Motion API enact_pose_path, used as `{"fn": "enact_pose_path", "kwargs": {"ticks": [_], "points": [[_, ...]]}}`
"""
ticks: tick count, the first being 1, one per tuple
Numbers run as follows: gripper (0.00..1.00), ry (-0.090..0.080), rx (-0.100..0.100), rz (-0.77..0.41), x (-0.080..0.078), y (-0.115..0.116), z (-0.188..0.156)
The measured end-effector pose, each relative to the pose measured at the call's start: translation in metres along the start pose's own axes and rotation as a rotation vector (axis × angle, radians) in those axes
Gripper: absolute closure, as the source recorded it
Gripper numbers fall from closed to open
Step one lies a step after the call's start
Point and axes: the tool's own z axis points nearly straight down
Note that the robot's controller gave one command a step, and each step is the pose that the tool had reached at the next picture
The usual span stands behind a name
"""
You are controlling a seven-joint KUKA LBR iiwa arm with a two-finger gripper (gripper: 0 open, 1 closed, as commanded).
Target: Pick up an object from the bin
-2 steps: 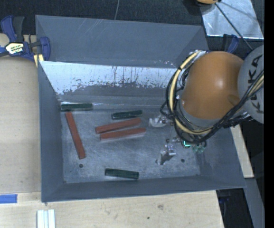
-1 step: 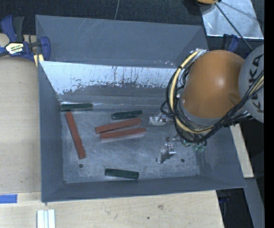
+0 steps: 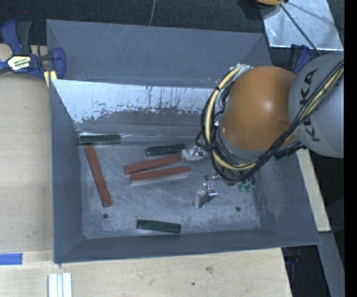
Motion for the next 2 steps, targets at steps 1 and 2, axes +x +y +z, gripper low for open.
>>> {"fn": "enact_pose_path", "kwargs": {"ticks": [1,2], "points": [[0.00,0.001,-0.002,0.022,-0.021,-0.001,0.058],[0.00,0.012,0.000,0.125,-0.030,0.000,0.092]]}}
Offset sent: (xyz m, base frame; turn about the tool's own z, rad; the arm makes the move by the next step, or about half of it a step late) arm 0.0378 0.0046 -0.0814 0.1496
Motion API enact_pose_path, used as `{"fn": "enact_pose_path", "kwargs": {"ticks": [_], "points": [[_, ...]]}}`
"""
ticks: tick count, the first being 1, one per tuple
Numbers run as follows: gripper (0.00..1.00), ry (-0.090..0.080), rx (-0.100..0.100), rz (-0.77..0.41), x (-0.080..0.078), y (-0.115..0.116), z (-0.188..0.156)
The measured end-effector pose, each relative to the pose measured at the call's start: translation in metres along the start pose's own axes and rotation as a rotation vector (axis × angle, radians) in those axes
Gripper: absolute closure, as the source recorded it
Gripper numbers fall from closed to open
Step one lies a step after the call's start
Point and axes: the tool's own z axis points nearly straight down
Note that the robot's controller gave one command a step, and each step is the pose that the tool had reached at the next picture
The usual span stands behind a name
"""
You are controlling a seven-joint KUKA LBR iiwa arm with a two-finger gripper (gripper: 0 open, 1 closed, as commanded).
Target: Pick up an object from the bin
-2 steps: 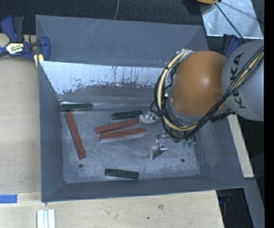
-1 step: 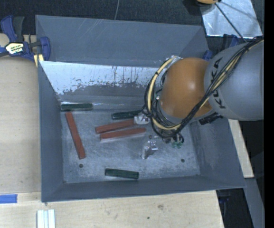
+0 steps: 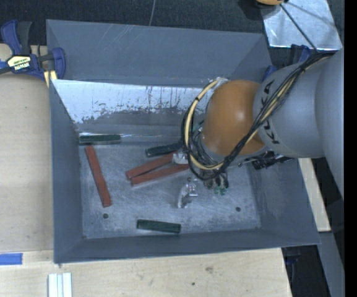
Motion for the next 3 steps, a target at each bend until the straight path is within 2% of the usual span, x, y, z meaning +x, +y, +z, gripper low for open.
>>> {"fn": "enact_pose_path", "kwargs": {"ticks": [1,2,3], "points": [[1.00,-0.029,-0.002,-0.026,-0.039,0.035,0.009],[1.00,-0.029,-0.002,-0.025,-0.039,0.035,0.009],[1.00,-0.007,-0.001,-0.044,-0.018,0.045,-0.130]]}}
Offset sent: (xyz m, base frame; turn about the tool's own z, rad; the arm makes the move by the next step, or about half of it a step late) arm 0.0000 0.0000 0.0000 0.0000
